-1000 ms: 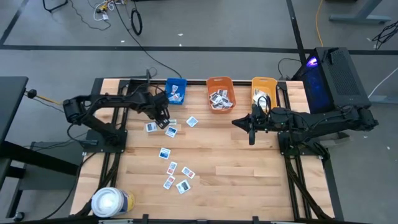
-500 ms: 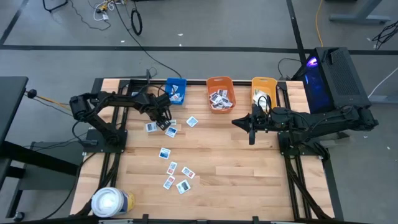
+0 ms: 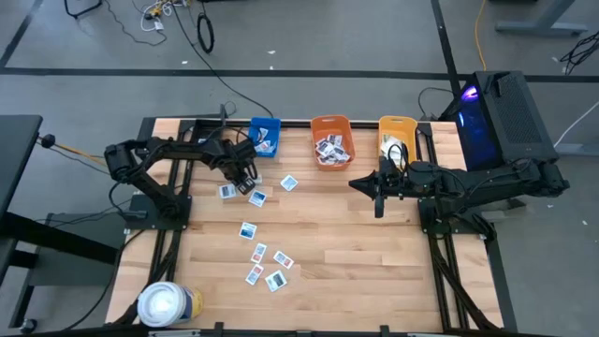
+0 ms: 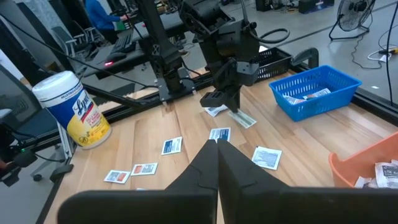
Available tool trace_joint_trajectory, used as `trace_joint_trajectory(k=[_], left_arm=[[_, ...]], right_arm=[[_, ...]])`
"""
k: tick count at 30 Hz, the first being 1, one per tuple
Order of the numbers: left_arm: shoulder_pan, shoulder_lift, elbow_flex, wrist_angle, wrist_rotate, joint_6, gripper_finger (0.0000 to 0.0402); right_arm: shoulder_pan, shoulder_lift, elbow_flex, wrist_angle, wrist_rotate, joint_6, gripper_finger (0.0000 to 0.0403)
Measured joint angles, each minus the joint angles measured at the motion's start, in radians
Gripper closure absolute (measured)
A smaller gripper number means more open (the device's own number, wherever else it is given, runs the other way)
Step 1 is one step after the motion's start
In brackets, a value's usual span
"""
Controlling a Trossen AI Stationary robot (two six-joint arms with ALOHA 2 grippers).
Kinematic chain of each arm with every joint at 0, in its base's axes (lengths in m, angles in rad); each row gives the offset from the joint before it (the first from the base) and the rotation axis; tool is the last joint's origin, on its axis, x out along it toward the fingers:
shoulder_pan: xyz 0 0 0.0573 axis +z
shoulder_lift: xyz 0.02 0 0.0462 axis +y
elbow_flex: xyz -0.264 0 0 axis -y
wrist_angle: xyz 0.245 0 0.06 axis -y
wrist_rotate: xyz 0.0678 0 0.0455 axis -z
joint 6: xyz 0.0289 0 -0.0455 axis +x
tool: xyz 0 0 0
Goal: Pick & Place First Aid Supplies
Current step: Put the bandage into the yellow bin
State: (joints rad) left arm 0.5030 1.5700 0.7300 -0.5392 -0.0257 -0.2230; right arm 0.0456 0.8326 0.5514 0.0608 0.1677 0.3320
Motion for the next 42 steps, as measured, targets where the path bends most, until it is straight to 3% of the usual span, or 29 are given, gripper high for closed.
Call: trace_joint_trajectory(k=[16, 23, 29, 42], left_arm=[[-0.001, 0.001, 0.000, 0.006, 0.003, 0.002, 0.0395], [-0.002, -0.011, -0.002, 0.008, 0.008, 0.002, 0.0398], [-0.006, -0.073, -0.004, 0.007, 0.067, -0.002, 0.0399], [-0.046, -0.226, 0.025, 0.032, 0.077, -0.023, 0.0401]], right_arm=[[0.000, 0.000, 0.000, 0.007, 0.000, 0.000, 0.0403], [0.000, 0.000, 0.000, 0.007, 0.000, 0.000, 0.0403], [0.000, 0.000, 0.000, 0.007, 0.000, 0.000, 0.0403], [0.000, 0.000, 0.000, 0.007, 0.025, 0.000, 0.0403]])
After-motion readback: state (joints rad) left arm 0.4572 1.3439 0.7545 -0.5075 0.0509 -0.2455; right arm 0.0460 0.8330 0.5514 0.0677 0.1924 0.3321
